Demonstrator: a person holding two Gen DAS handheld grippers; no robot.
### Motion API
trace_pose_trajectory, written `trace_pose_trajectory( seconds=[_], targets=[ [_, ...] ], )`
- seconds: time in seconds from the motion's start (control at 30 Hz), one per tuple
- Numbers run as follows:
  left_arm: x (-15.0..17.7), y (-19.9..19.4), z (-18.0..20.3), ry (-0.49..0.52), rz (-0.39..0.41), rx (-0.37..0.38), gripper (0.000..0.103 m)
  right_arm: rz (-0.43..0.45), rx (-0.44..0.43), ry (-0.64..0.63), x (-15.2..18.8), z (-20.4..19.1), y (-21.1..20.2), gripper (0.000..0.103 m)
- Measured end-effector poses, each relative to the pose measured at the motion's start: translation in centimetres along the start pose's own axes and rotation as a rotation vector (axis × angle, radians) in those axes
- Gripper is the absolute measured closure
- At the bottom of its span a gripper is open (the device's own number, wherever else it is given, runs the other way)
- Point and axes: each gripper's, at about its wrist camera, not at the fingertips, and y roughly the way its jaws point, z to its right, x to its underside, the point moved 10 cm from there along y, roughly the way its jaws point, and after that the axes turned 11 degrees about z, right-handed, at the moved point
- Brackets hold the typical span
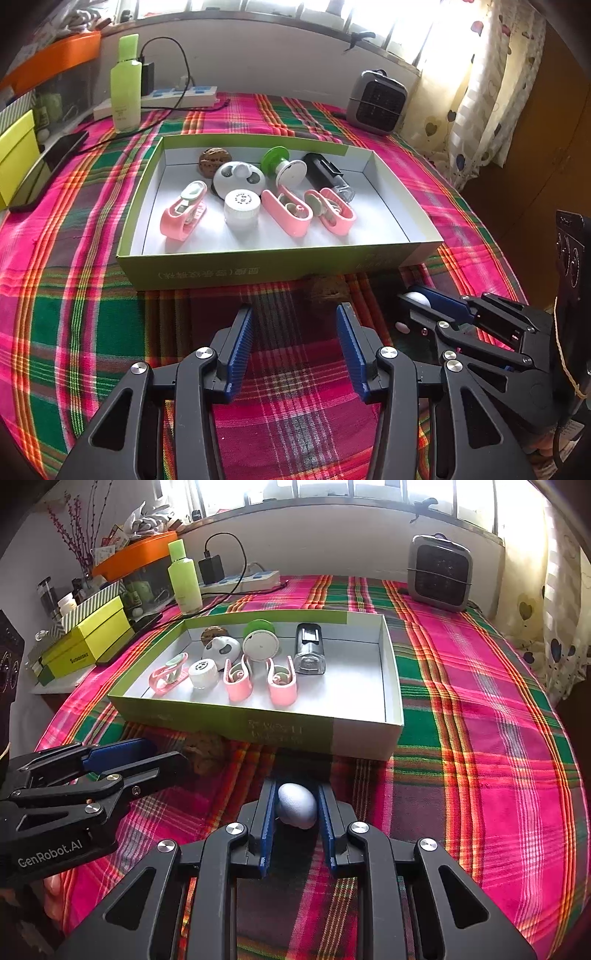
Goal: Organize objects
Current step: 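Grasp the walnut with the left gripper while the right holds the white knob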
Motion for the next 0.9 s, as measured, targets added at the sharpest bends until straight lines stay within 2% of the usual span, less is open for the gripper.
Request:
trace_pose_trajectory(
  seconds=[0.43, 0.9],
  targets=[
    [-0.1, 1.5, 1.3, 0.039, -0.015, 0.006, 0.058, -0.003, -0.001, 0.004, 0.4, 0.6, -0.5, 0.080],
    [-0.6, 2.2, 1.7, 0.064, 0.003, -0.044, 0.059, -0.001, -0.014, 0.017, 0.6, 0.7, -0.8, 0.080]
  ],
)
